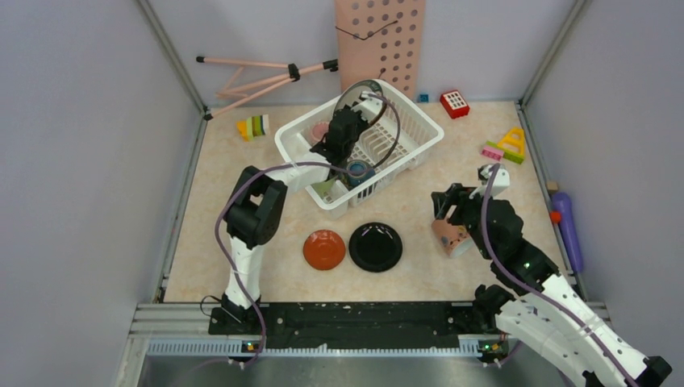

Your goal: Load the mixed dishes into the dish rack

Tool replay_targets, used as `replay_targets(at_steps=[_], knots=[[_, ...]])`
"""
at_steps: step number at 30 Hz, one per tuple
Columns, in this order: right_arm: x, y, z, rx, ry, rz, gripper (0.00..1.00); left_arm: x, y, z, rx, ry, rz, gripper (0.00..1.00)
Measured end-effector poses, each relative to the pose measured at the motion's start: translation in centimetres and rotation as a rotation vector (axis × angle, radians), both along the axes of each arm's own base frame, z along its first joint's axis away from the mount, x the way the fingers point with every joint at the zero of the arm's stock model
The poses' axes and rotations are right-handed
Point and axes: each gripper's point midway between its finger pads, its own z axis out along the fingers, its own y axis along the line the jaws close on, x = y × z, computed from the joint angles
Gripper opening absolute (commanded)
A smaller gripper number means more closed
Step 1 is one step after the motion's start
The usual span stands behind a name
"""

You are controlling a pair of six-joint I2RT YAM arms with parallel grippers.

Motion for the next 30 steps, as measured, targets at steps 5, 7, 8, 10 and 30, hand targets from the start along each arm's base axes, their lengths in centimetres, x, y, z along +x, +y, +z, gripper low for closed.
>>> replay_targets(at_steps=[5,7,8,10,30], knots=[[-0.2,-0.1,0.1,0.003,-0.004,0.001,0.64,0.7,-0.4,-0.1,-0.017,0.005,0.015,0.0],[-0.4,-0.2,0.1,0.002,-0.002,0.003,0.64,0.9,-0.4,-0.5,-0.018,0.013,0.024,0.0],[-0.4,-0.2,0.1,0.002,-0.001,0.004,0.64,1.0,-0.4,-0.8,-0.016,0.02,0.028,0.0],[-0.6,-0.3,0.1,0.004,-0.004,0.004,0.64,1.3,-0.3,-1.8,-0.005,0.037,0.047,0.0],[-0.8,0.6,-1.2,0.003,0.057,0.041,0.75,2.1,-0.5,-2.8,-0.095,0.189,0.139,0.64]])
